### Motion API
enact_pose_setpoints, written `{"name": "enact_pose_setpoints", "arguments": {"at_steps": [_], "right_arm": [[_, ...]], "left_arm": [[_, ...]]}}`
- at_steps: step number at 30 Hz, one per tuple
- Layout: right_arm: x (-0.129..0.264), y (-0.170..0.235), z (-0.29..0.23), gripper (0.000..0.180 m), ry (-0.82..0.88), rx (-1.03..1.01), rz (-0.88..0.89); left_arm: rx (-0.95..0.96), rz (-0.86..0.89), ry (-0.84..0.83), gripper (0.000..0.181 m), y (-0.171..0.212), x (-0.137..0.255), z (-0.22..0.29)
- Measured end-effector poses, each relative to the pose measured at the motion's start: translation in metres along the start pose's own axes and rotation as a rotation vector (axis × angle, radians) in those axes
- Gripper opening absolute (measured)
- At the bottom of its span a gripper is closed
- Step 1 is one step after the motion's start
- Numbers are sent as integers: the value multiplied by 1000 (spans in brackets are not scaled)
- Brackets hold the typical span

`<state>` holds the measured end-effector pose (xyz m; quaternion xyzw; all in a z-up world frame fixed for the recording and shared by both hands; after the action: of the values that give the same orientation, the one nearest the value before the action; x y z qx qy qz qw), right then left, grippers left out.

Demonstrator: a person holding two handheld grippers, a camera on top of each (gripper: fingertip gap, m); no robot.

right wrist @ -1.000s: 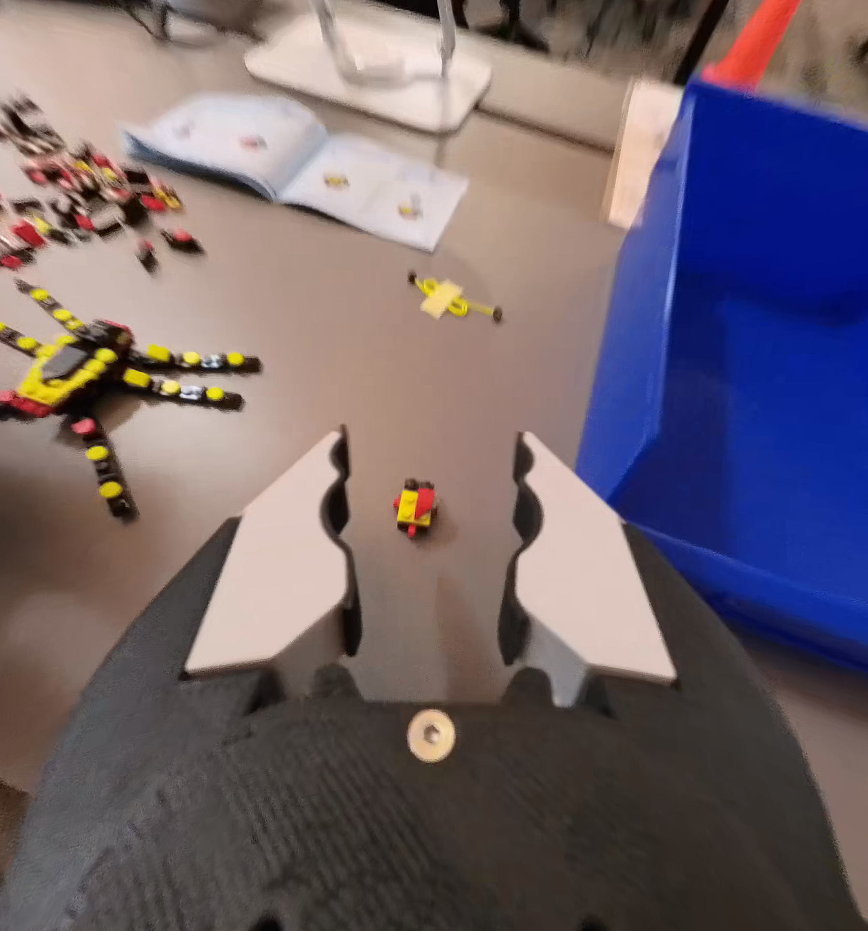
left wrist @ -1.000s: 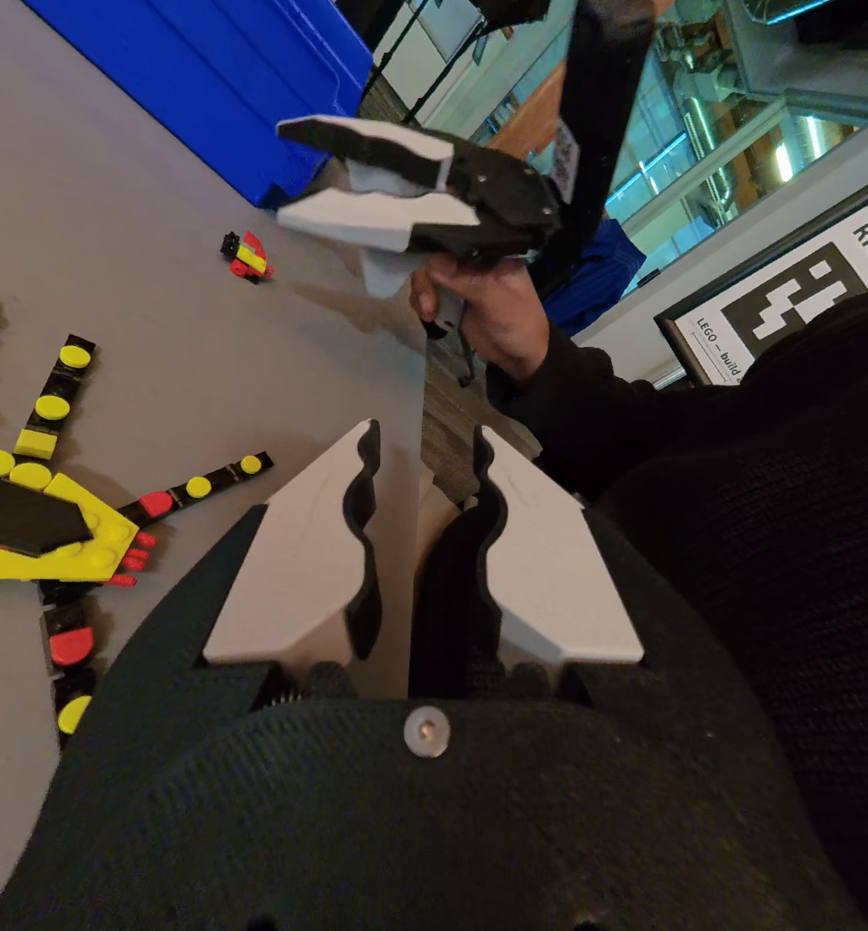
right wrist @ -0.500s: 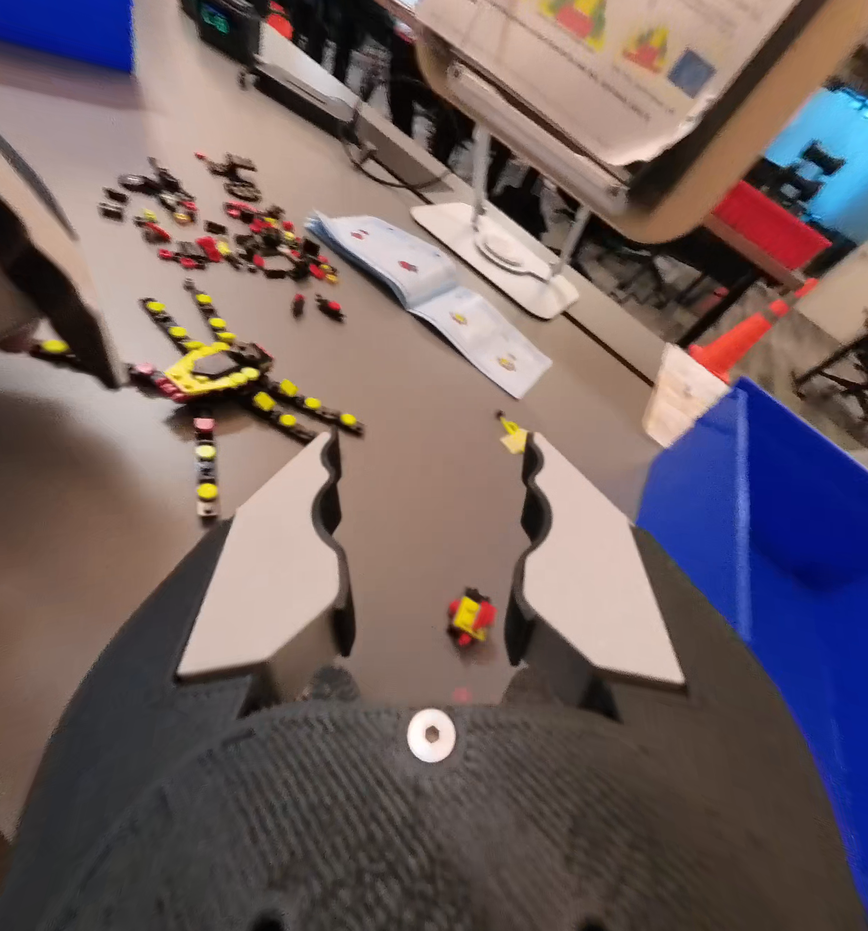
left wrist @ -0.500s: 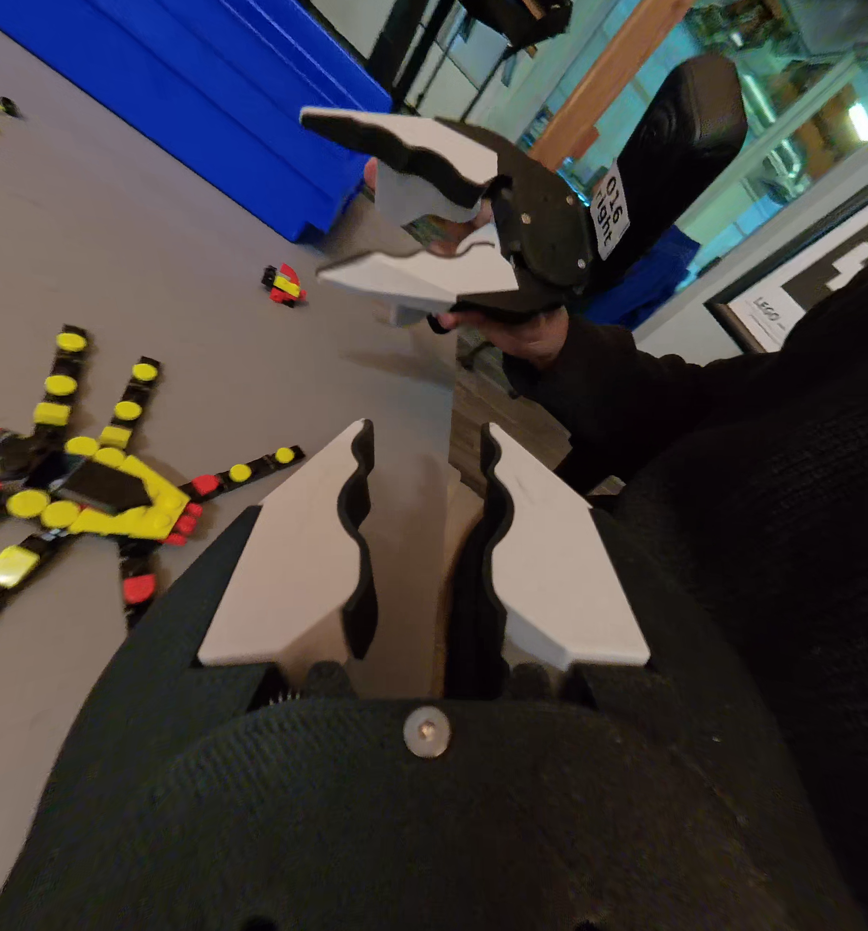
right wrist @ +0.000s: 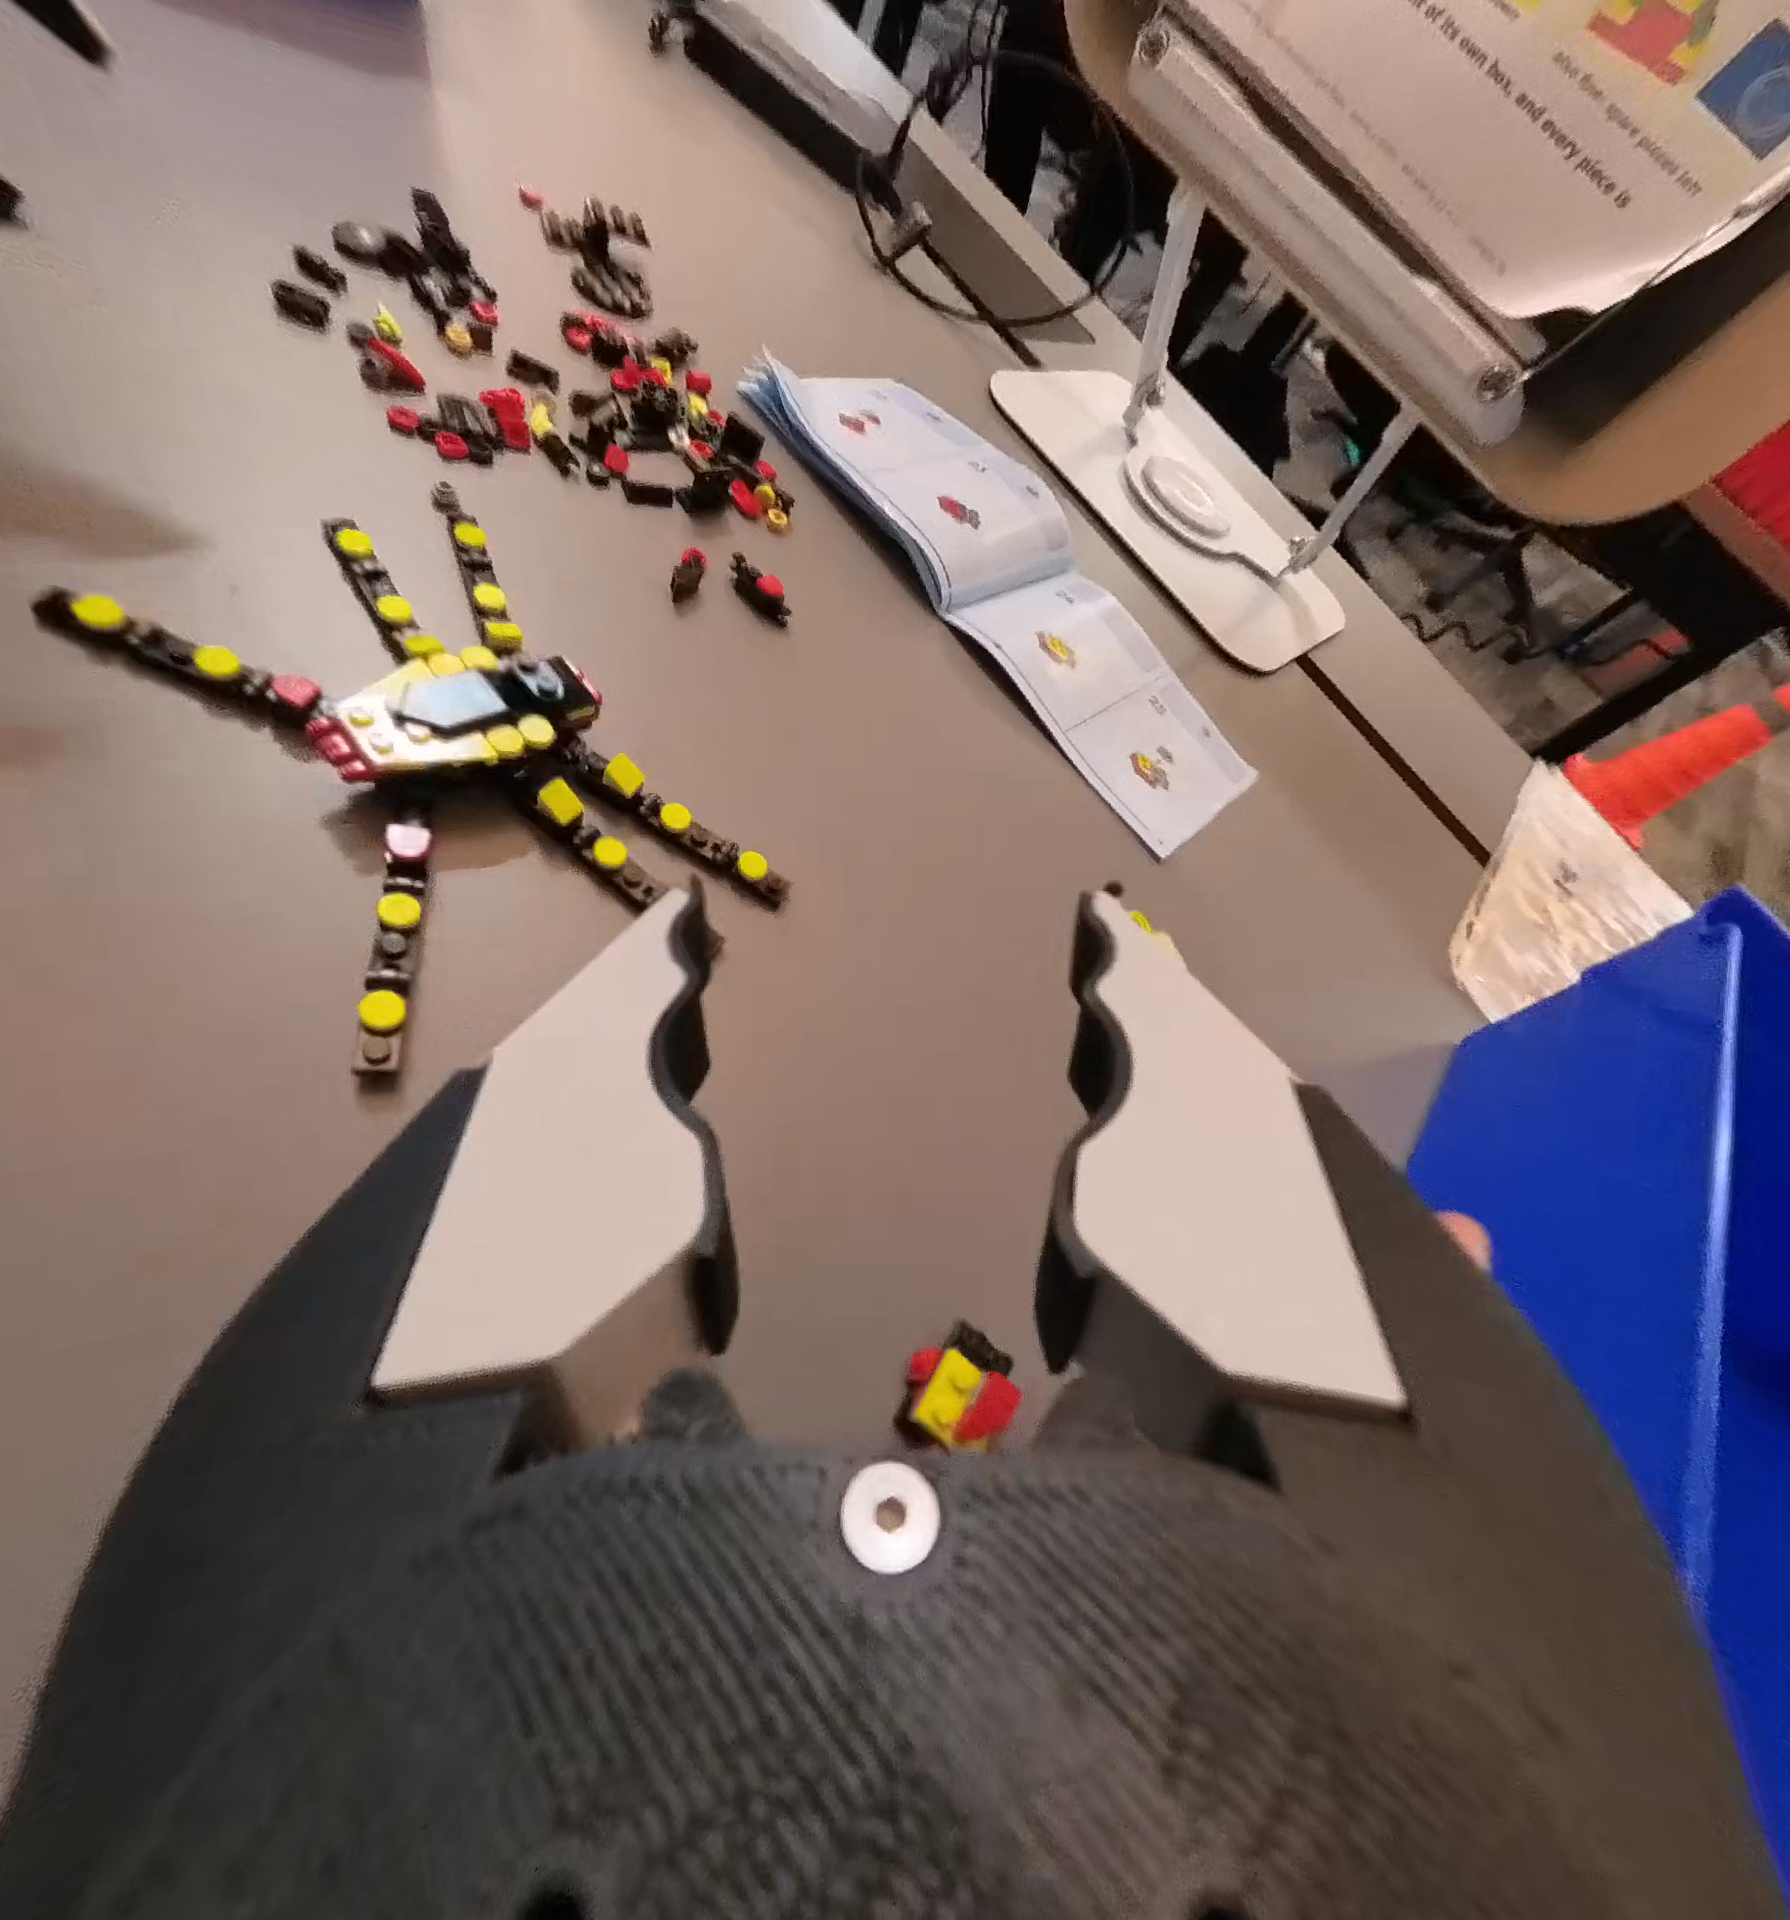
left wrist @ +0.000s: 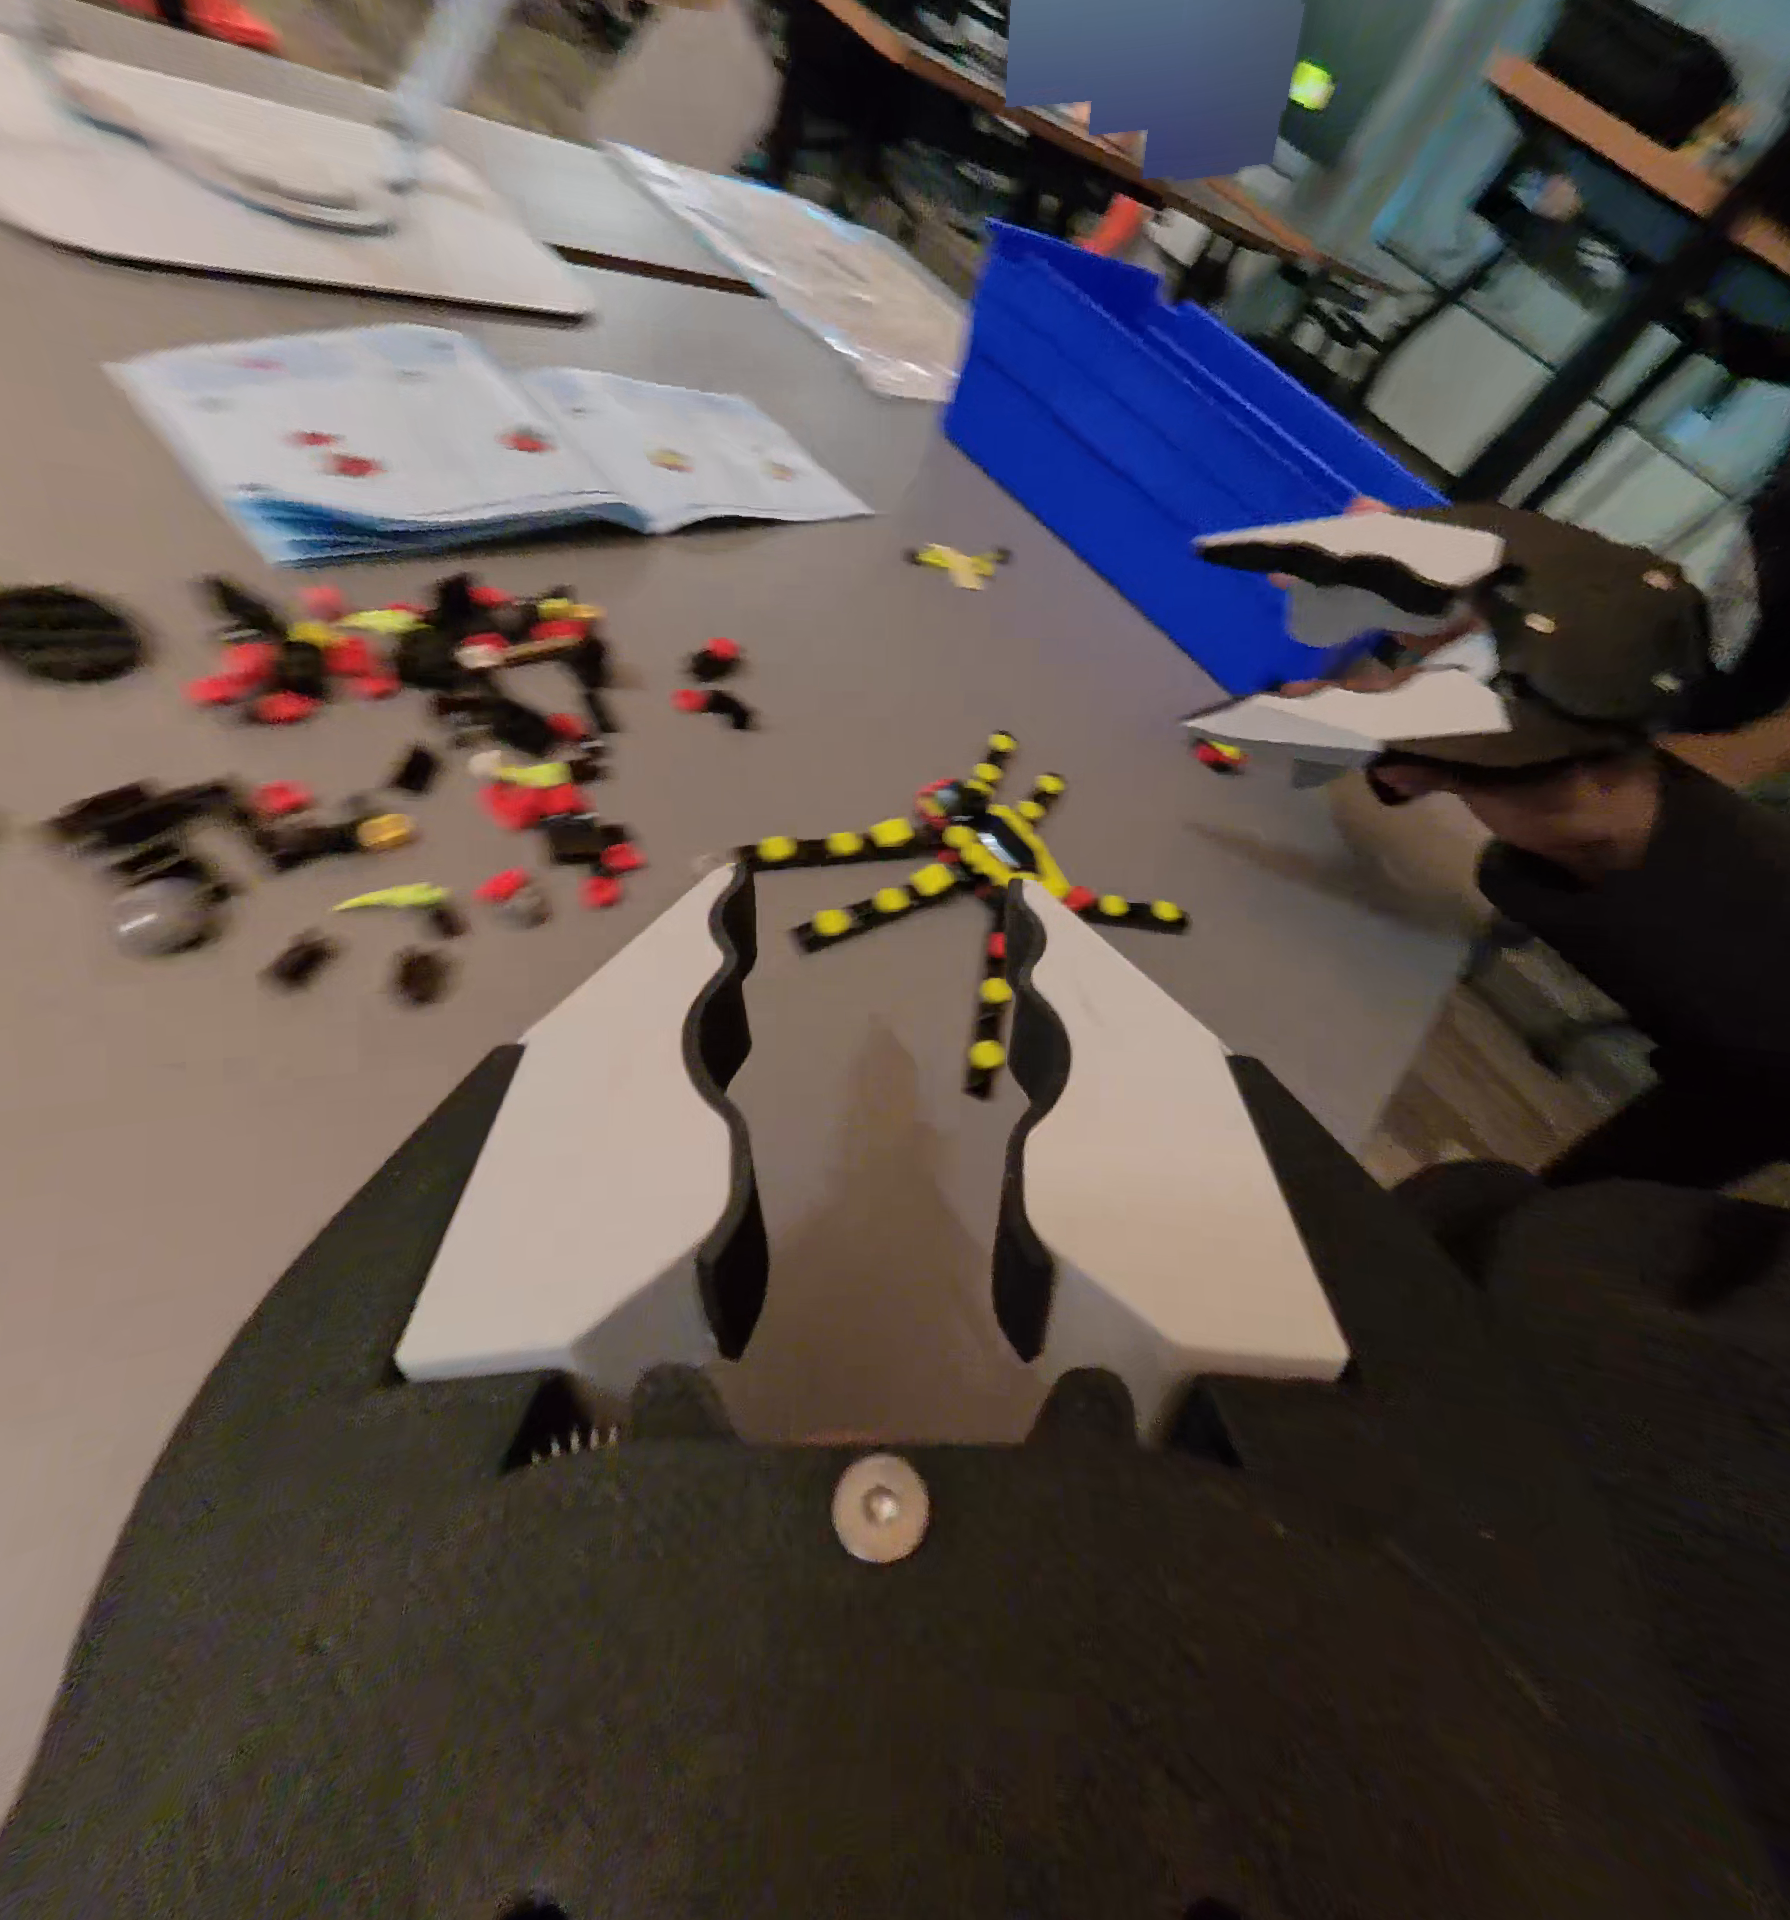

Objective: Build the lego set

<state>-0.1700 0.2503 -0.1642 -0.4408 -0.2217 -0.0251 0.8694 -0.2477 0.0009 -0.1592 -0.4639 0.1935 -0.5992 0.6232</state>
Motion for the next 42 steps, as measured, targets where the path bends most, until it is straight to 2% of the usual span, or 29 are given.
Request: {"name": "enact_pose_setpoints", "arguments": {"at_steps": [3,6,8,9,13,19,24,28,31,33,37,39,42], "right_arm": [[1,-16,2,38,-5,-28,126],[-4,-30,7,39,11,-55,222],[-9,-34,5,20,-5,-51,266],[-11,-37,4,15,-22,-54,280],[-15,-46,4,14,-69,-139,339],[-16,-44,6,42,-89,-201,335],[-12,-43,3,53,-97,-216,329],[-6,-43,0,55,-133,-274,349],[0,-42,-5,56,-199,-335,350],[2,-35,-5,51,-183,-312,328],[3,-18,-20,59,-209,-166,218],[8,-19,-23,71,-192,-137,228],[14,-22,-22,104,-156,-151,247]], "left_arm": [[90,74,-85,46,-4,25,-24],[176,120,-113,46,-4,39,-35],[189,109,-129,46,2,42,-36],[181,97,-136,45,5,41,-34],[97,29,-160,45,17,32,-25],[39,-49,-147,42,27,17,-19],[123,-31,-88,42,22,14,-20],[205,-5,-19,44,16,10,-19],[248,28,48,53,8,6,-14],[242,35,52,62,5,2,-13],[213,20,28,94,1,-8,-14],[192,17,46,102,-2,-12,-11],[154,21,35,117,-5,-17,-10]]}}
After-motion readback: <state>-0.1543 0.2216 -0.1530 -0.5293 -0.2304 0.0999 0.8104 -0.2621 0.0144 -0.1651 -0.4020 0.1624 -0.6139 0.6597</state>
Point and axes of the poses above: each gripper's, where its closed fingertips meet, x back along the fingers, y out of its underside, z = x × y across the jaws, the point moved 4 cm from there along x, back along the fingers, and after that the axes turned 7 degrees about x, right-handed, at the moved point
